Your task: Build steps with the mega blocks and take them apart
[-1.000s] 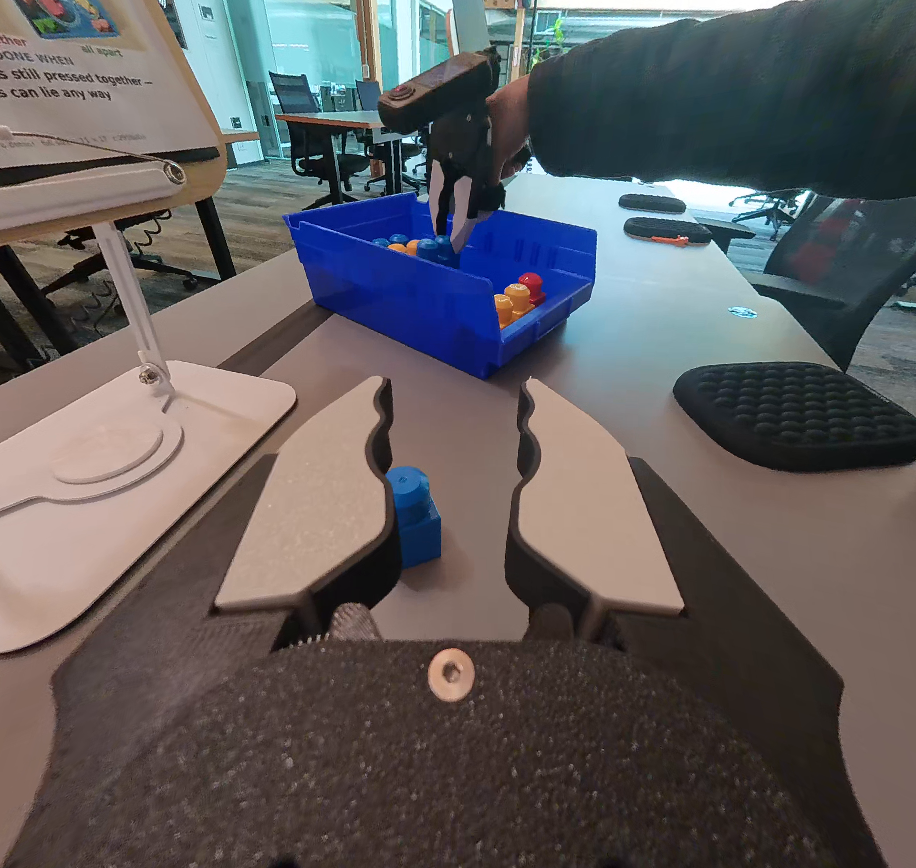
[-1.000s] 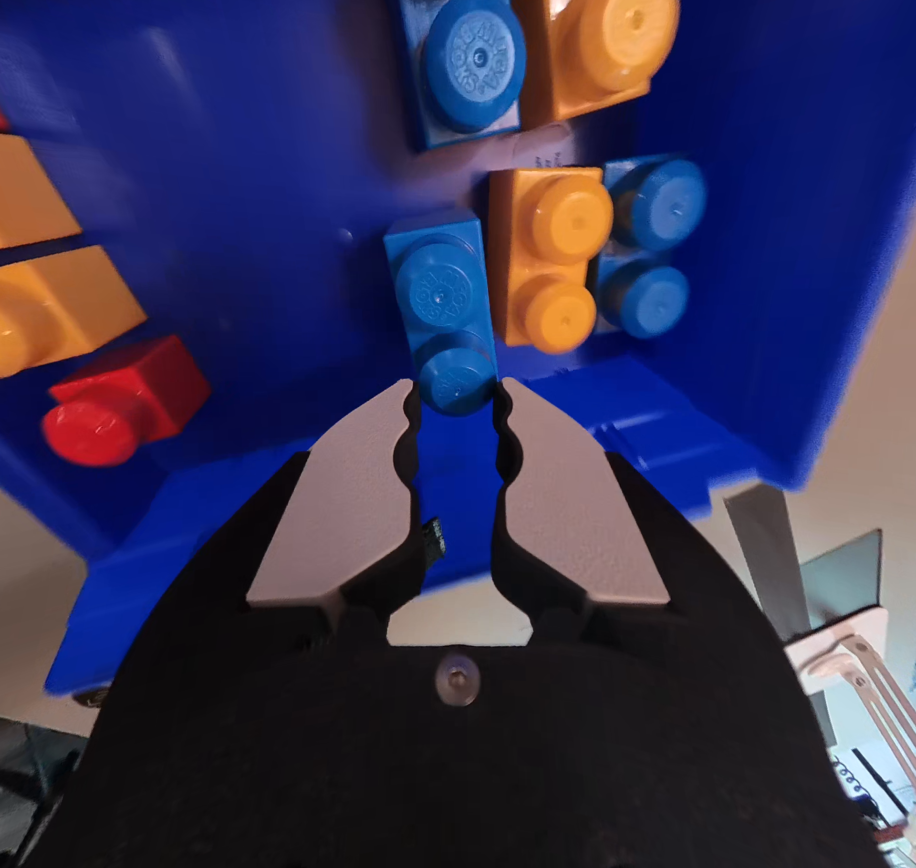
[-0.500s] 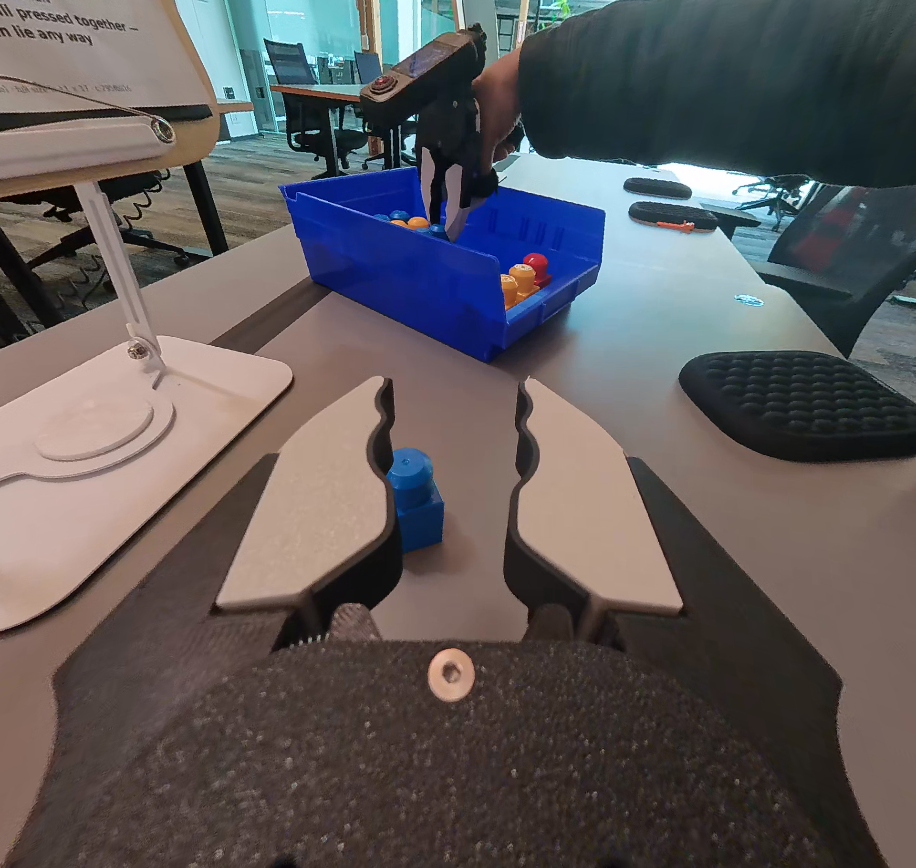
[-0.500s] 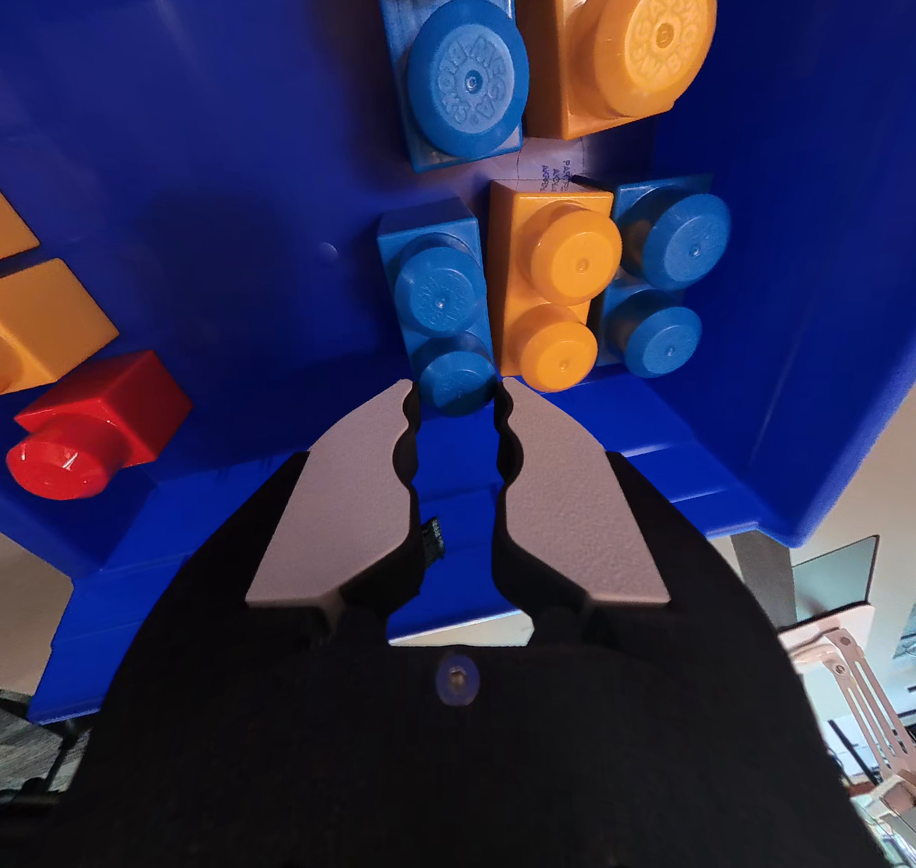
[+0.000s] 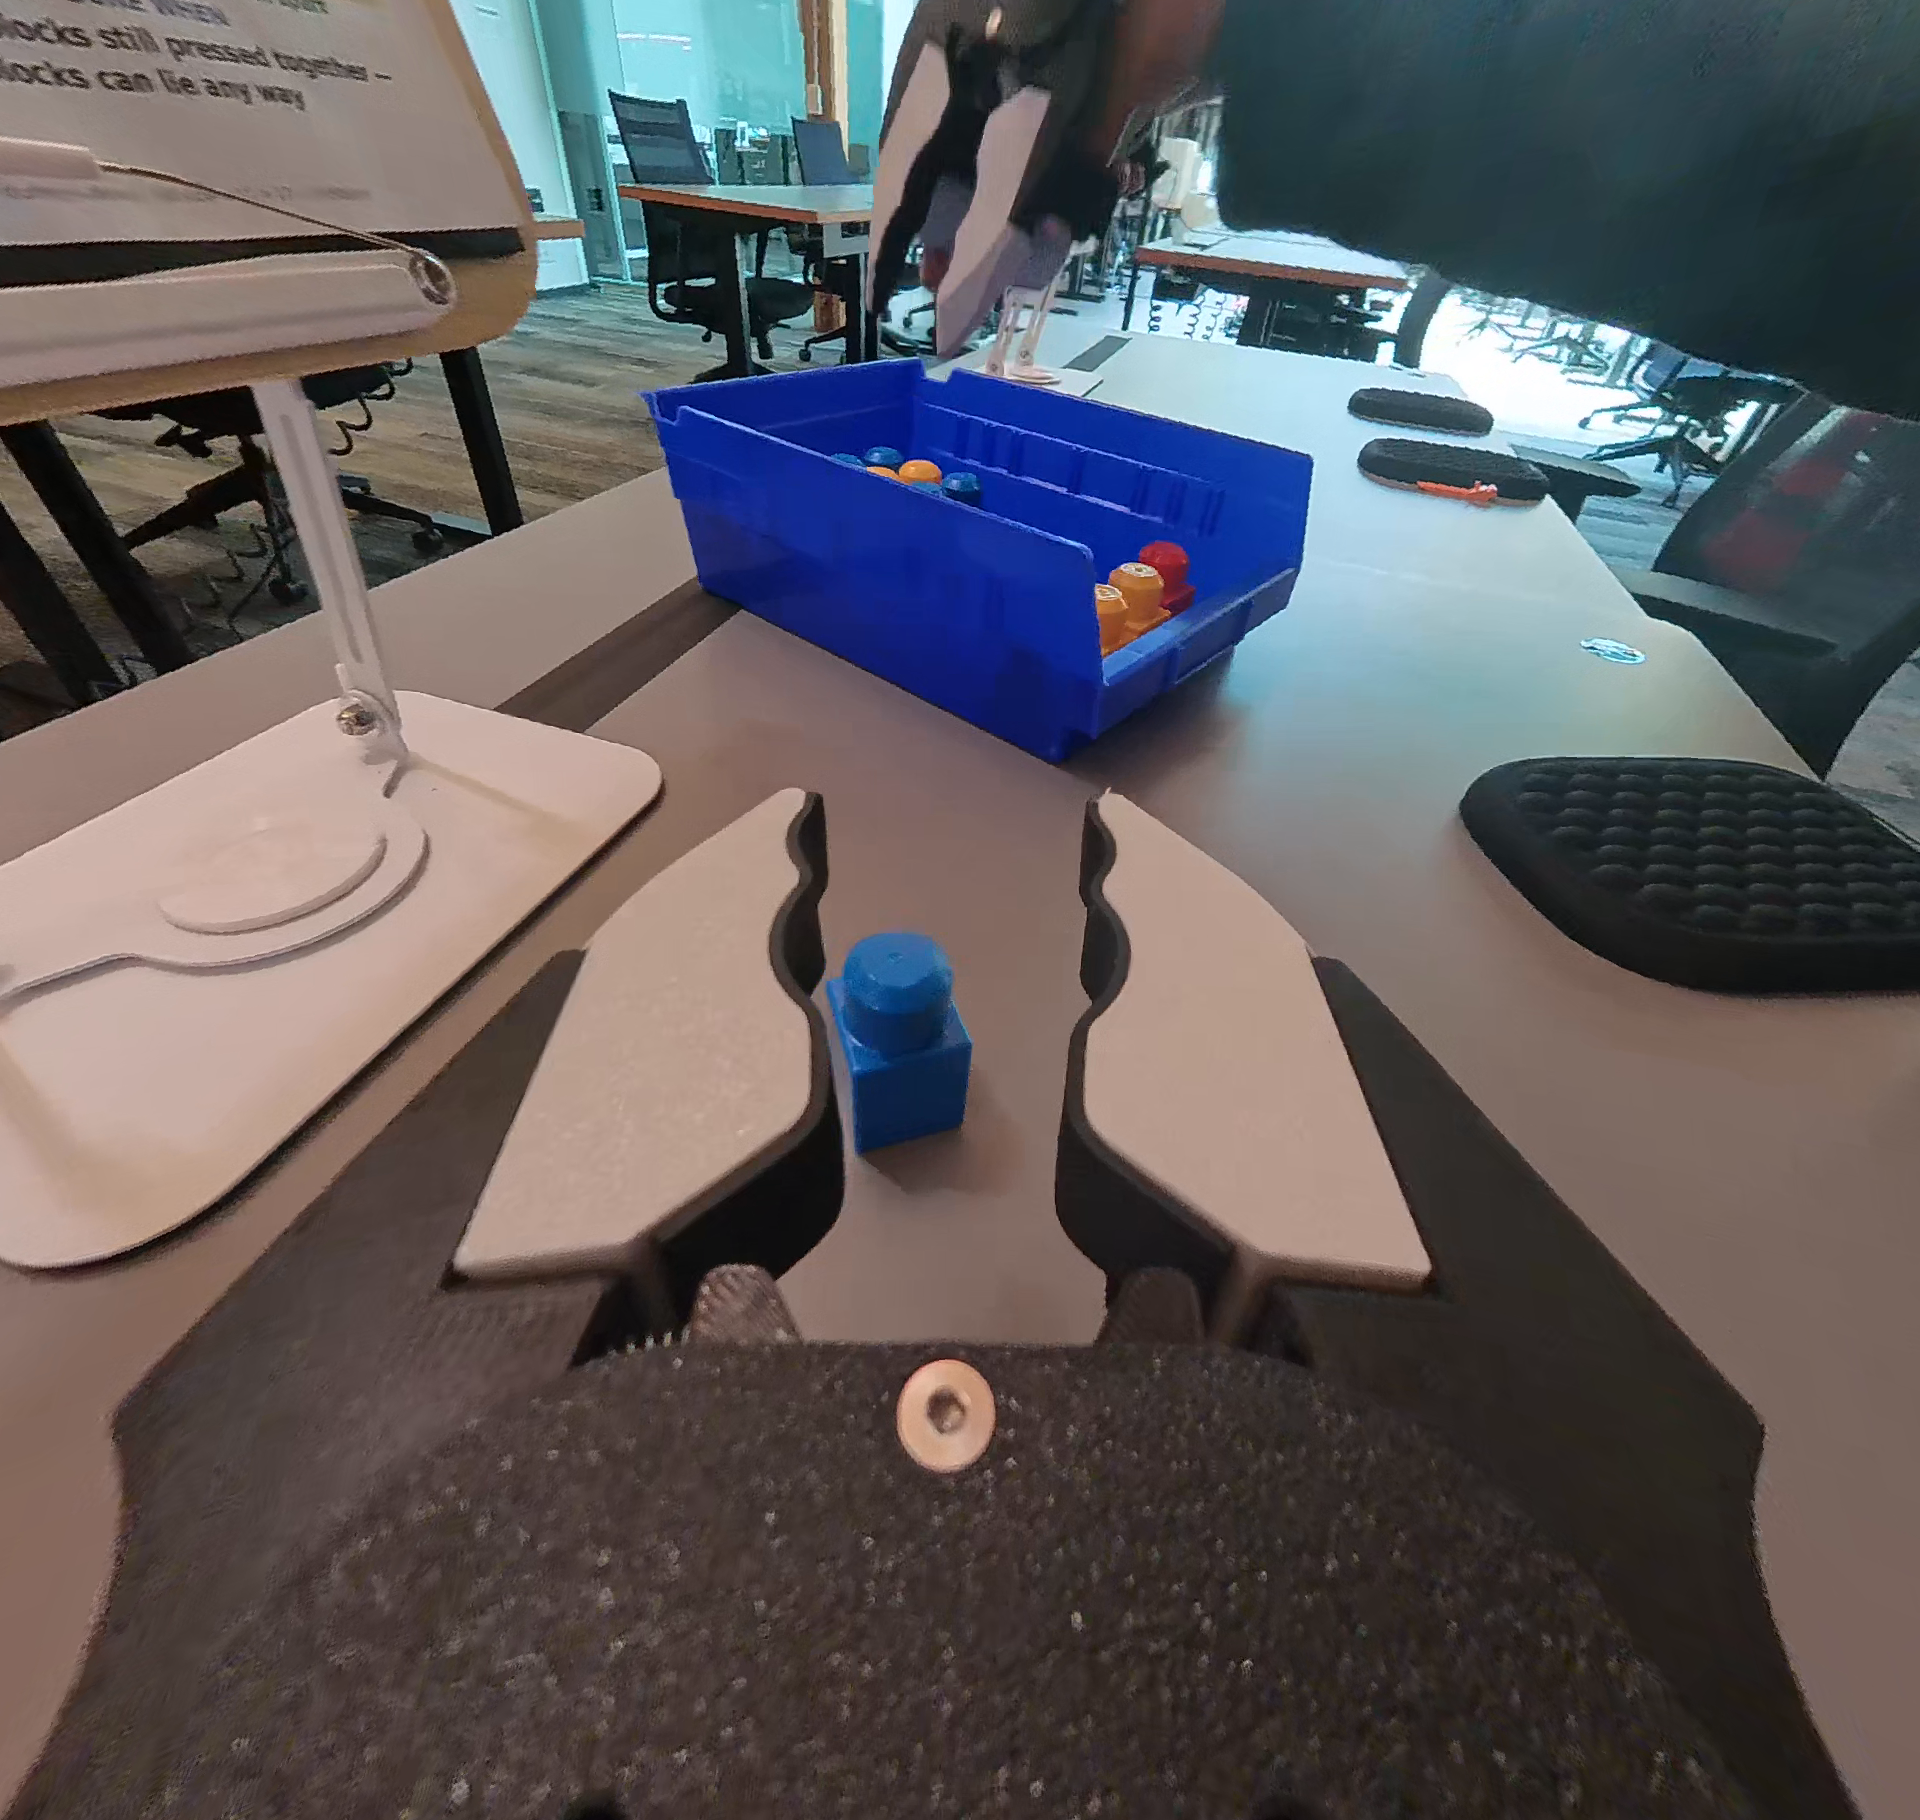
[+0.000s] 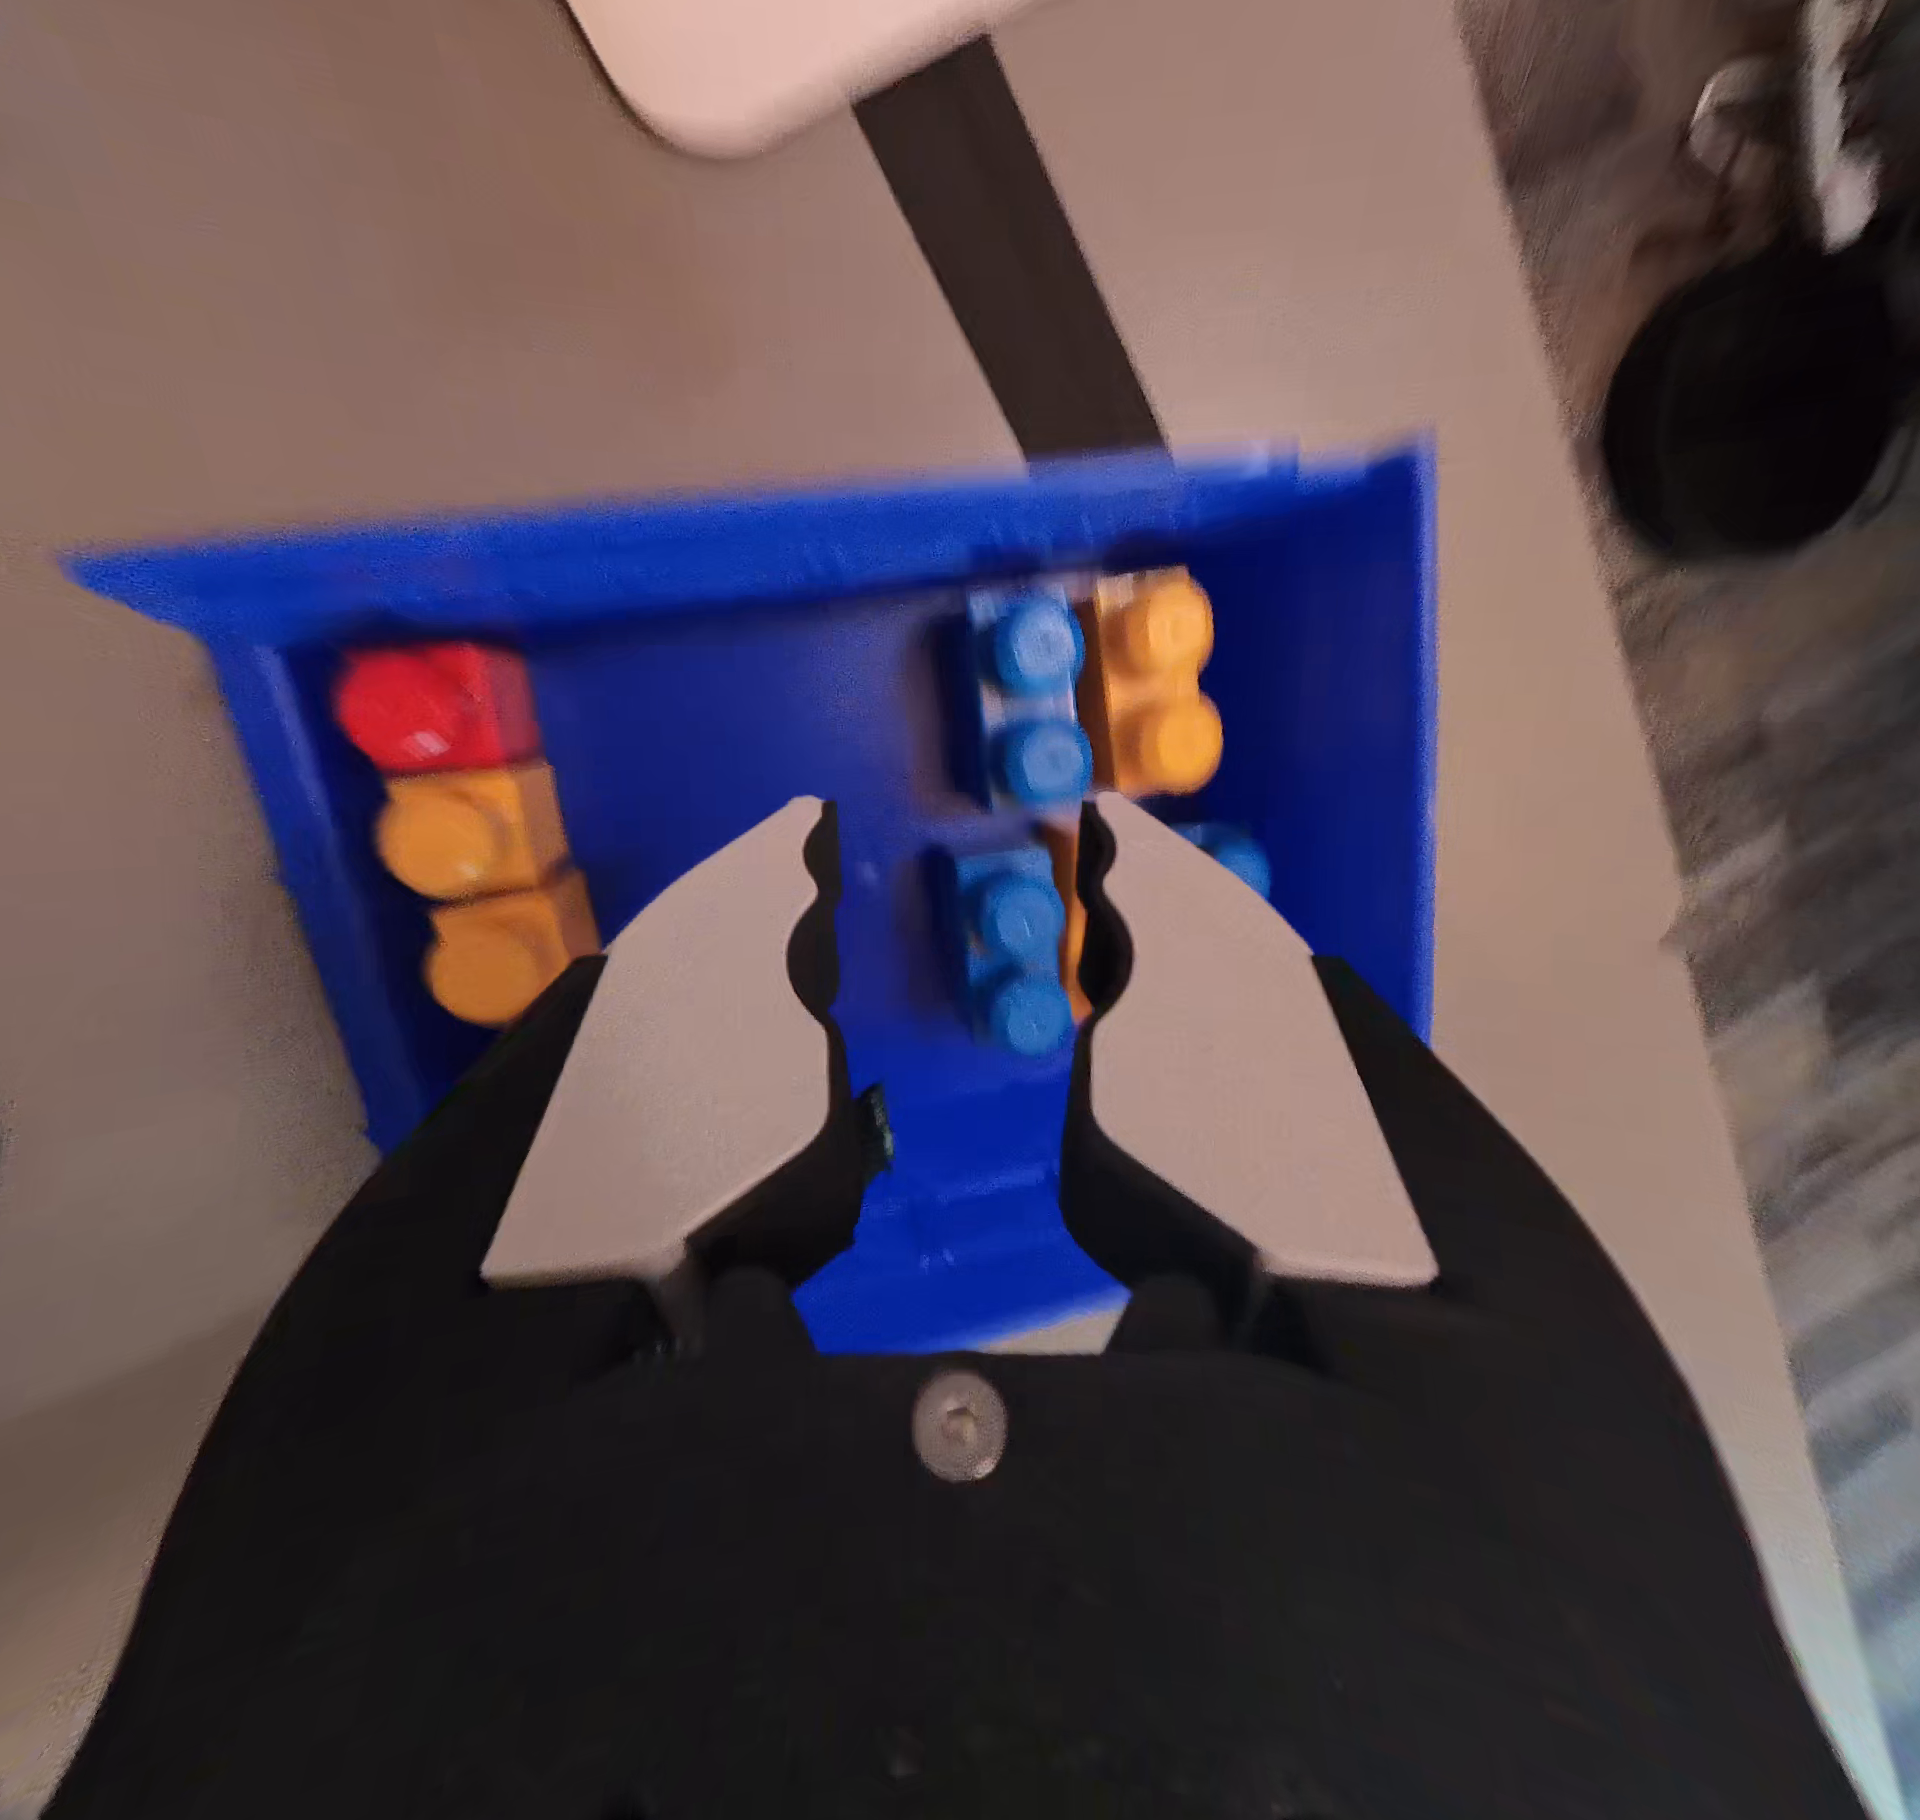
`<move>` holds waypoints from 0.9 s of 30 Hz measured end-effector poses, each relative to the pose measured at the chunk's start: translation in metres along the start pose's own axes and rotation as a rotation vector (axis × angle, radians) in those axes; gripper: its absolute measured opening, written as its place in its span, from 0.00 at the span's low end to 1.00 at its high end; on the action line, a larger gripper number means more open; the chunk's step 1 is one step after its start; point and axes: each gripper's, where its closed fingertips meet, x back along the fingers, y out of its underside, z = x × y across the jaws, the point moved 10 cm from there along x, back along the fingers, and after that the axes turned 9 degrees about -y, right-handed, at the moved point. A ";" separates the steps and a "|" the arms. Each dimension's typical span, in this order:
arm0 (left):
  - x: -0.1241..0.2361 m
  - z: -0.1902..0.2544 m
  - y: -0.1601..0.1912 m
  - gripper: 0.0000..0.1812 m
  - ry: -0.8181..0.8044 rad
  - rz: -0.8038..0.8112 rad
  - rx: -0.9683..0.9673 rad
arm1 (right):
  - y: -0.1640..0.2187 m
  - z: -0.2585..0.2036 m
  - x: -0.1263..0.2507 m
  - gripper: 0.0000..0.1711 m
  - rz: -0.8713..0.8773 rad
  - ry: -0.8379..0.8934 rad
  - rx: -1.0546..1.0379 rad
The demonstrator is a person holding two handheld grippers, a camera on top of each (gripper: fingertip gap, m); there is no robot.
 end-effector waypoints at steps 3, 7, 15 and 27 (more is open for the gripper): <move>0.003 -0.004 0.000 0.25 -0.020 0.009 0.006 | -0.043 -0.037 0.007 0.26 0.139 0.006 0.120; 0.007 -0.009 -0.001 0.25 -0.045 0.014 0.008 | -0.090 -0.097 -0.013 0.26 0.210 -0.042 0.287; 0.015 -0.020 0.002 0.25 -0.101 0.023 0.019 | -0.137 -0.185 -0.093 0.25 0.060 -0.187 0.611; 0.023 -0.036 0.006 0.23 -0.215 0.040 0.027 | -0.163 -0.194 -0.157 0.23 -0.059 -0.254 0.650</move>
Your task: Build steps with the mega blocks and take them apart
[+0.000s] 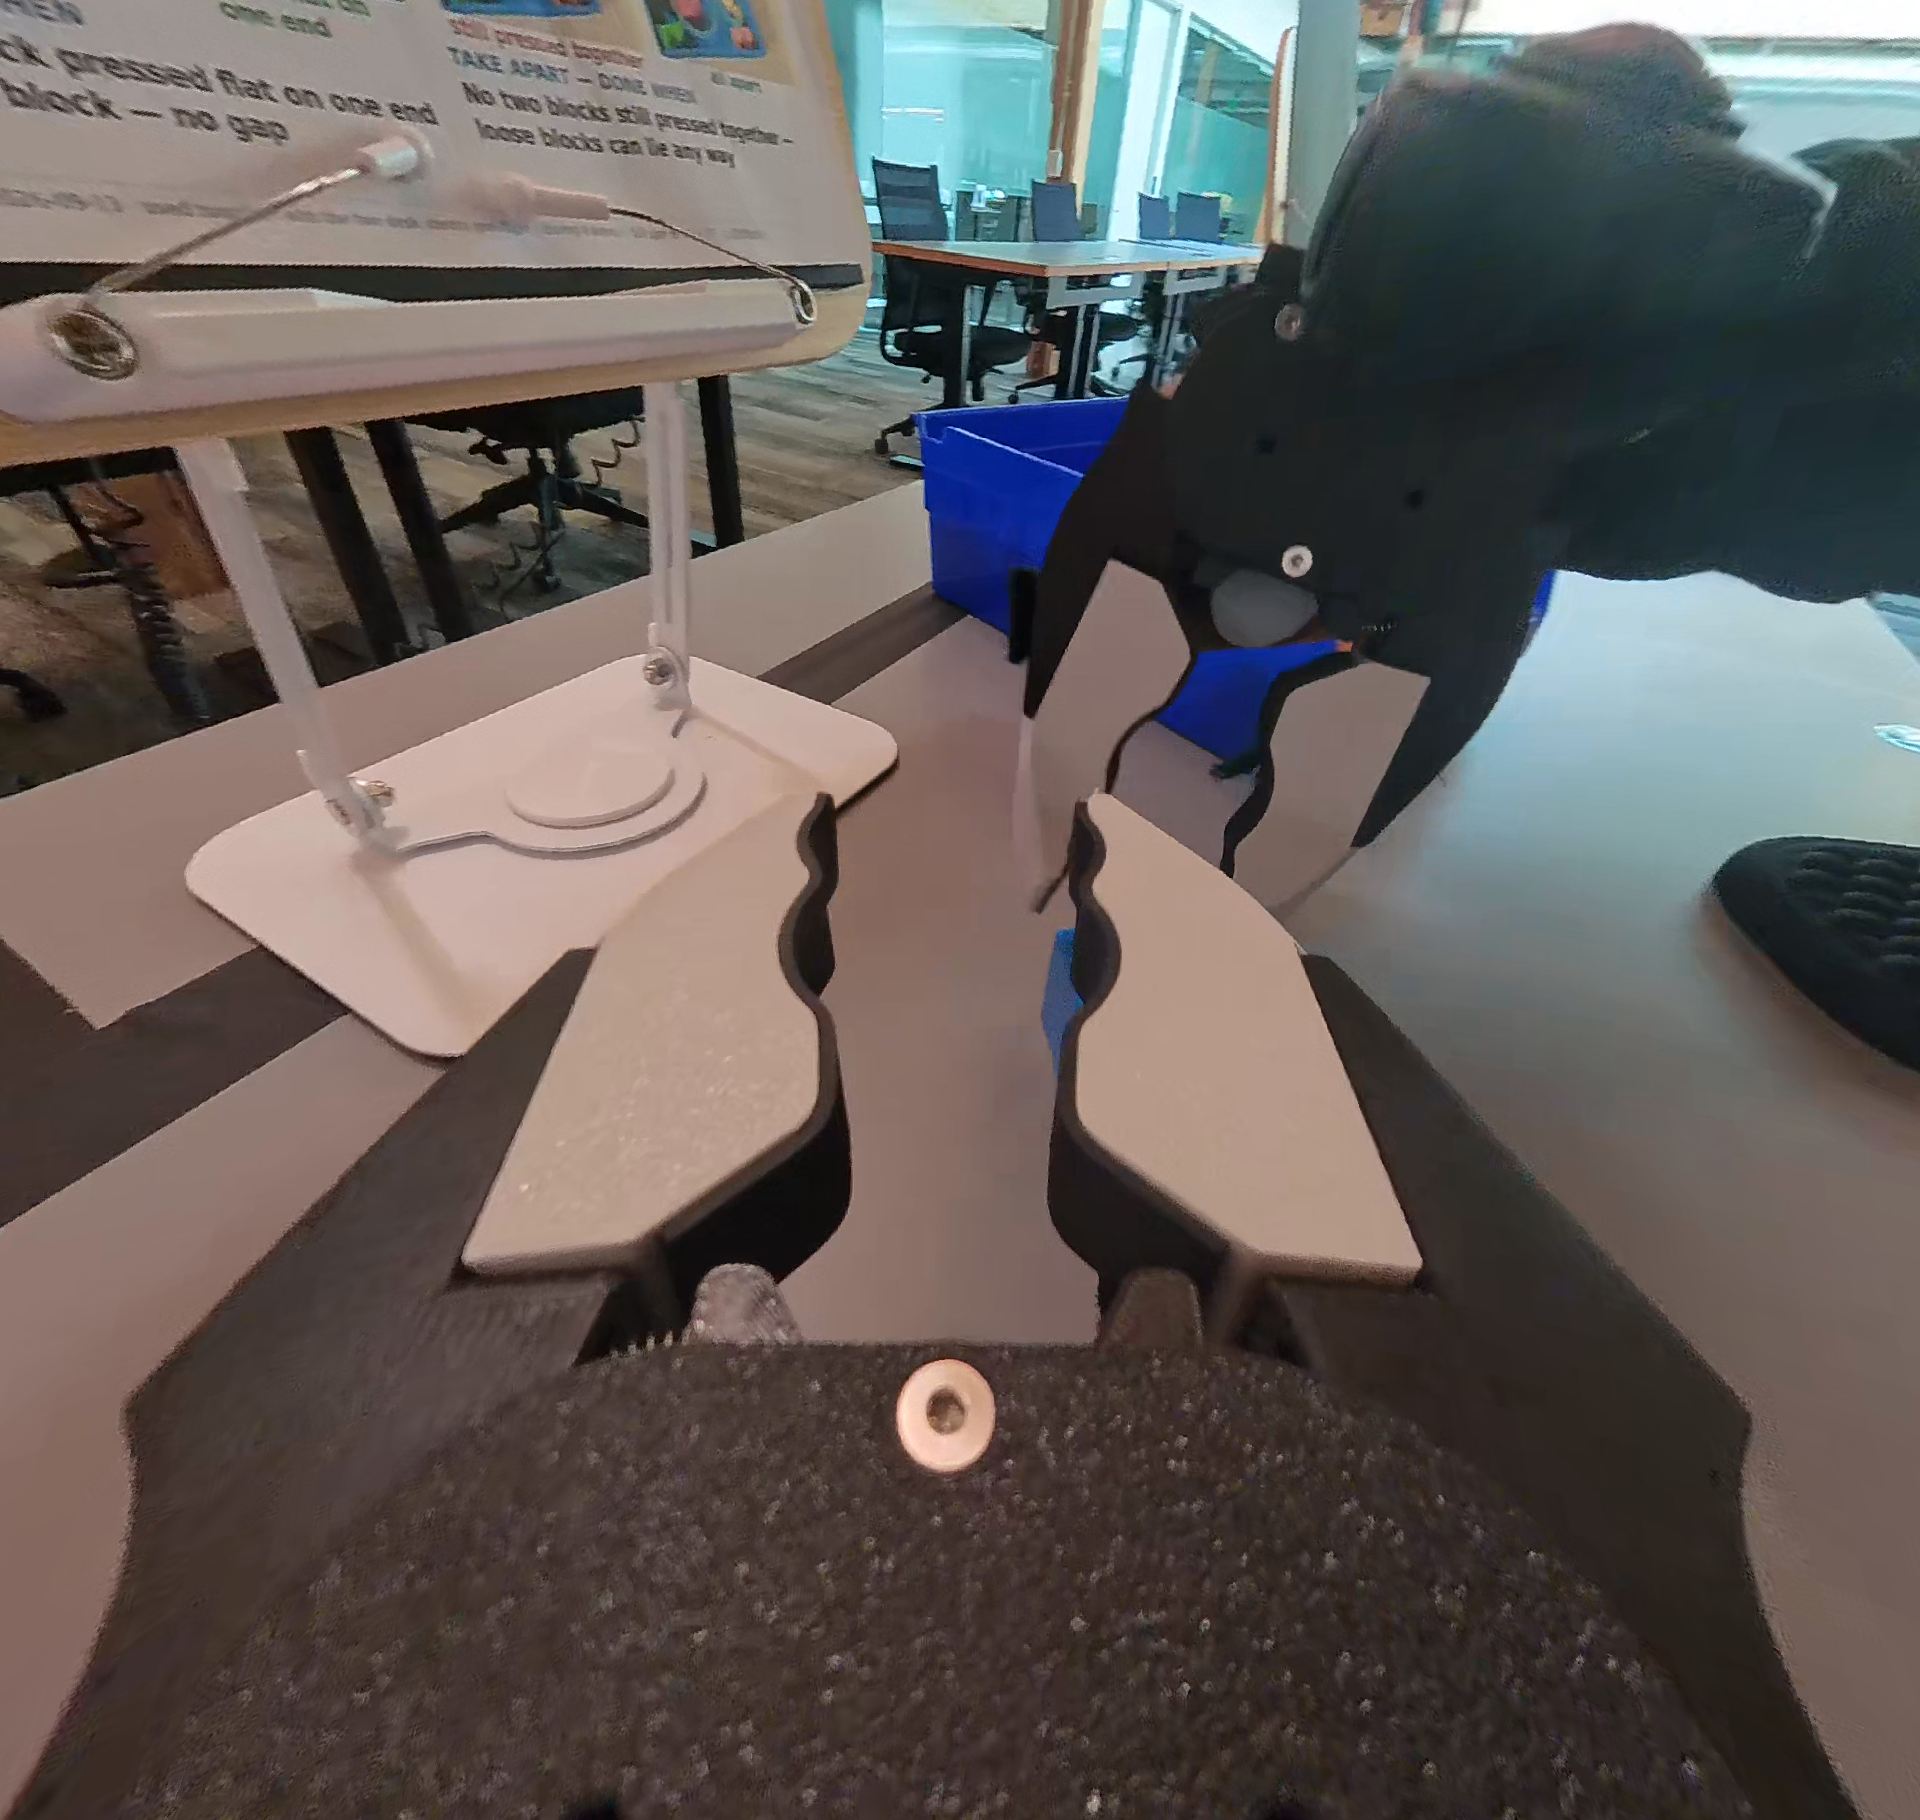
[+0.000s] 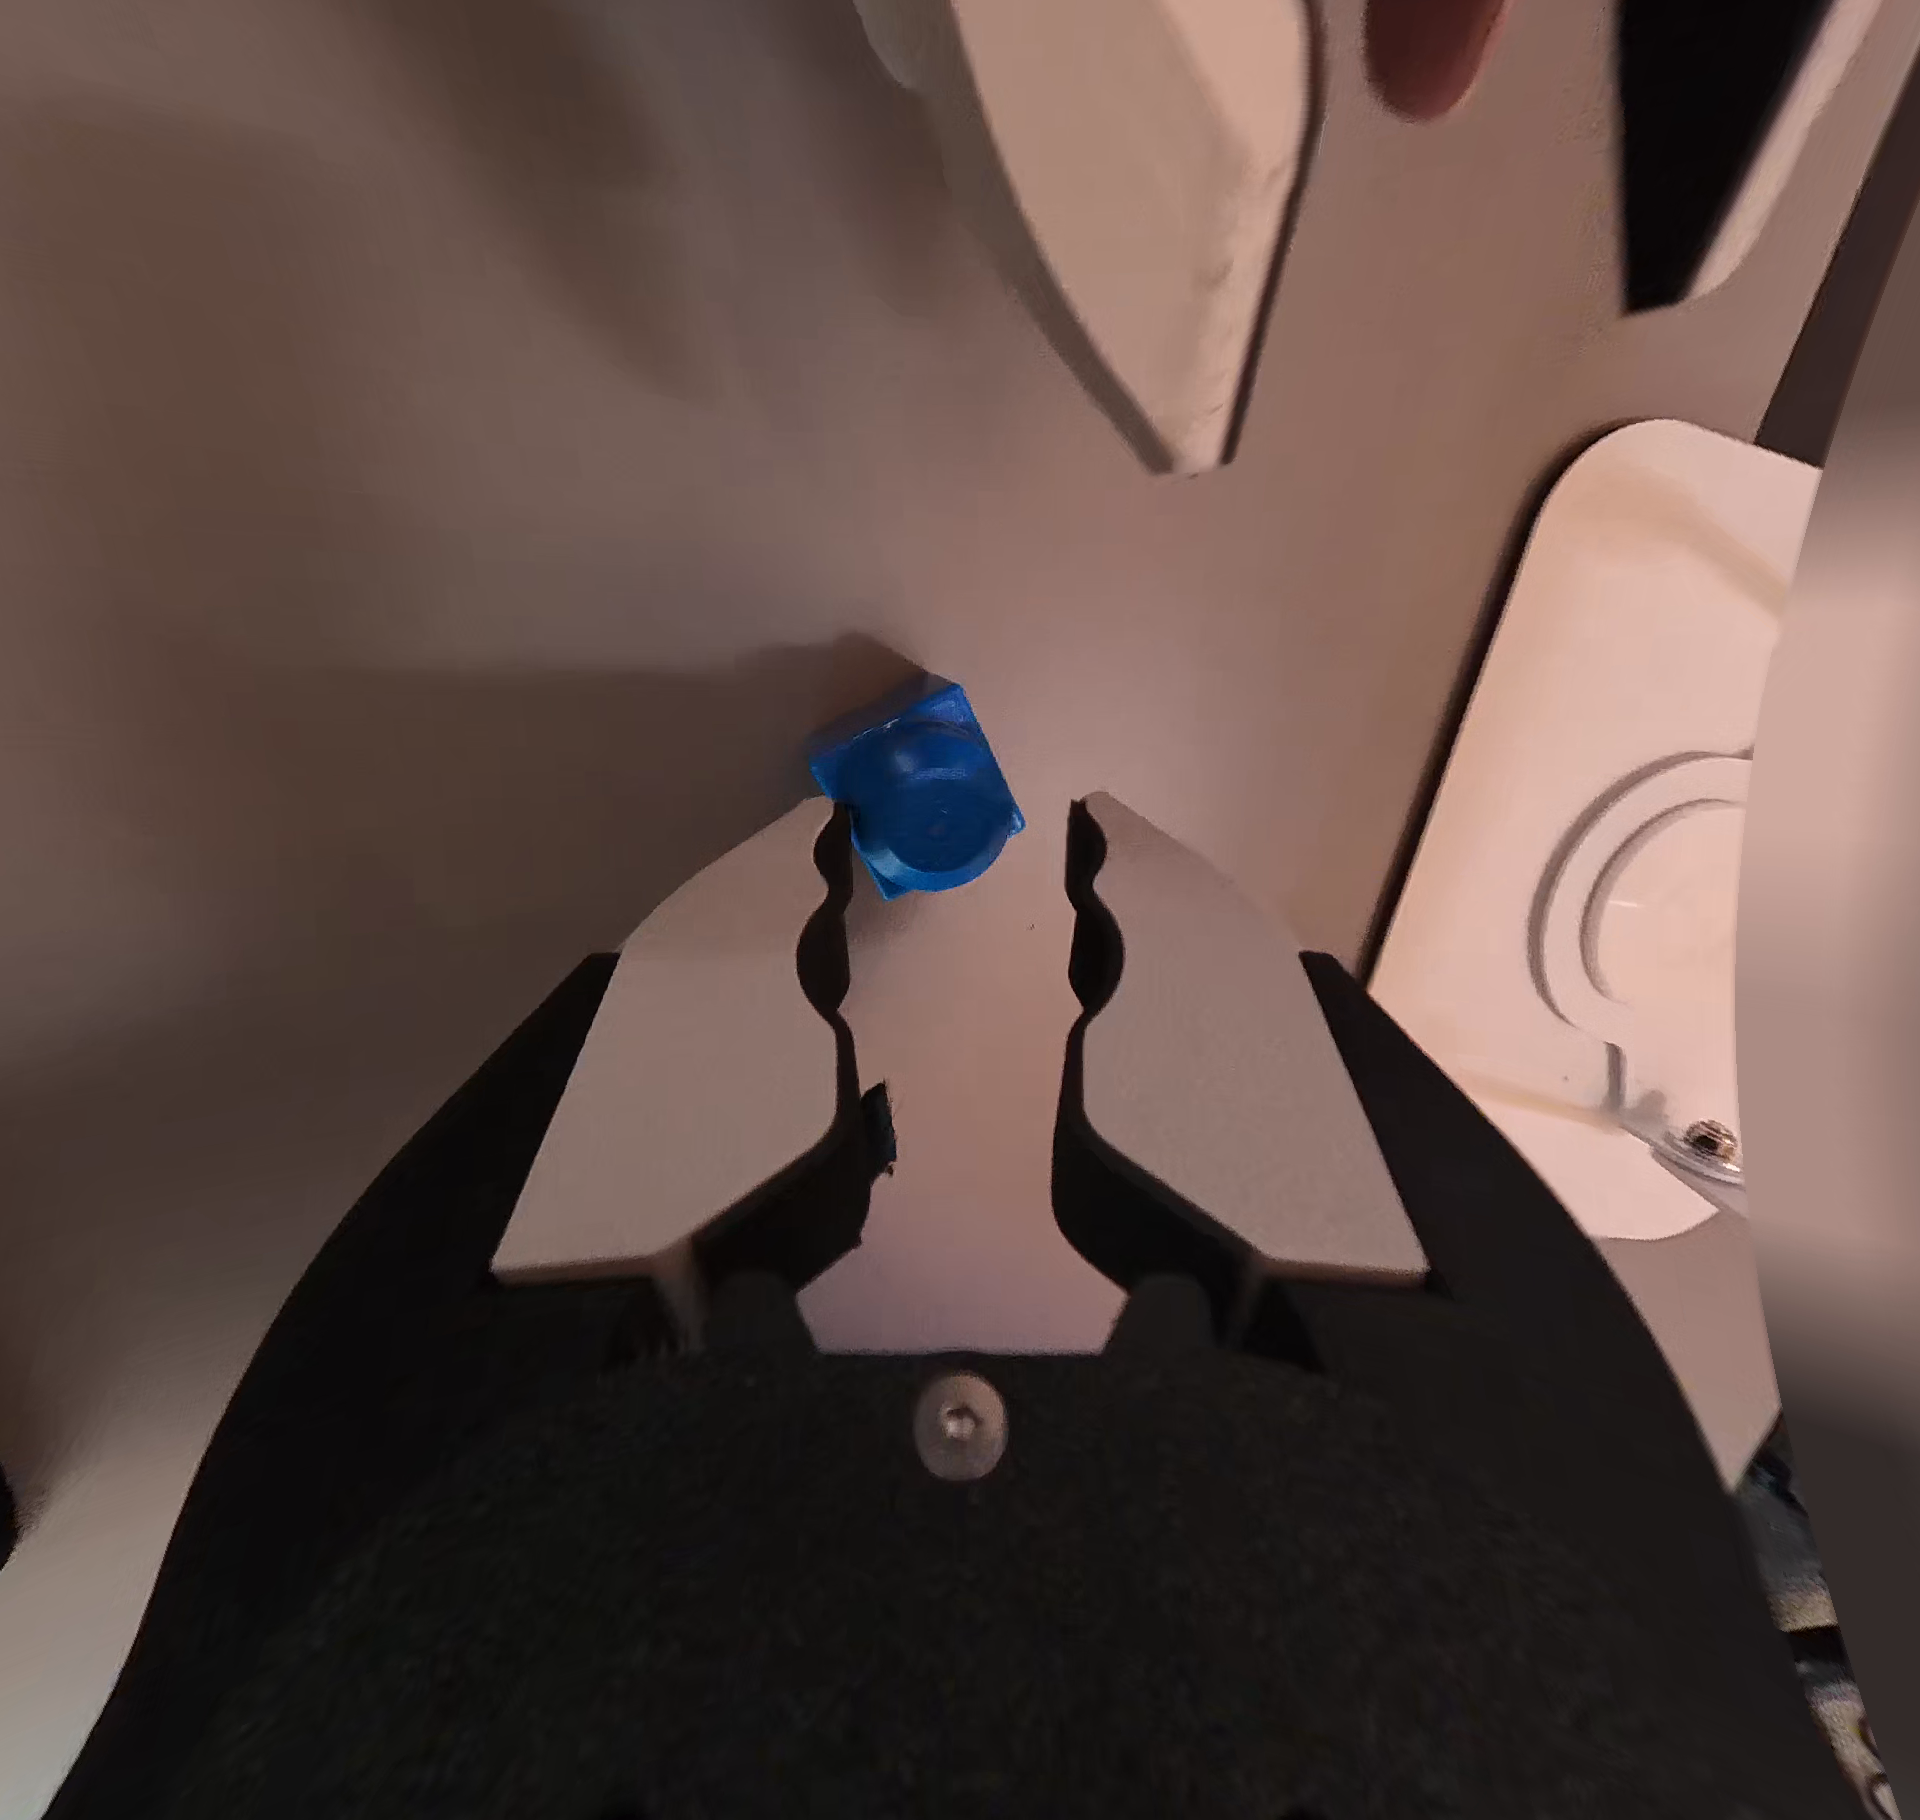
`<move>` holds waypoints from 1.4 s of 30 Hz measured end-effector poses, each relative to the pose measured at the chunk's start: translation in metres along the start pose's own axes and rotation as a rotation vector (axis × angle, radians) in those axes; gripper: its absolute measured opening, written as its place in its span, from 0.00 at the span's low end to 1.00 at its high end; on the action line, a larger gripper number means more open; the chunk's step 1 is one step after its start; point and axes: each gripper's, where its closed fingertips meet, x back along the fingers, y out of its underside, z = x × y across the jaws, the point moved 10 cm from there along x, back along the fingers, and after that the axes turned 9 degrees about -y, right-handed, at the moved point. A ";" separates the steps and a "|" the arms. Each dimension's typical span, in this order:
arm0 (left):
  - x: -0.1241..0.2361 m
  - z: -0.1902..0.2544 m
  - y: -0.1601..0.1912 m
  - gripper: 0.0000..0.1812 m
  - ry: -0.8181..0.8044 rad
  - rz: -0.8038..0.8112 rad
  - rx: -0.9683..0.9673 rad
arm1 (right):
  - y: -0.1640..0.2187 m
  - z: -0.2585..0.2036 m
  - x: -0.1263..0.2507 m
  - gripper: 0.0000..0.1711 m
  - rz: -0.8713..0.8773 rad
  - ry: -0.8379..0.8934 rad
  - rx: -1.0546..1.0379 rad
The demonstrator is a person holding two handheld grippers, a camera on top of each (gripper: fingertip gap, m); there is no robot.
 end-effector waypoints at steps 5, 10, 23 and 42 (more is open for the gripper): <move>0.003 -0.005 -0.001 0.20 -0.084 0.031 -0.021 | 0.003 0.001 -0.001 0.17 0.033 -0.037 -0.018; 0.005 -0.005 -0.002 0.15 -0.114 0.059 -0.039 | 0.006 -0.002 0.014 0.17 0.036 -0.020 -0.023; 0.011 -0.010 -0.007 0.03 -0.264 0.126 -0.058 | 0.073 0.002 0.177 0.17 0.054 0.265 -0.226; 0.013 -0.013 -0.003 0.00 -0.391 0.134 -0.074 | 0.271 -0.060 0.146 0.17 -0.120 0.168 -0.690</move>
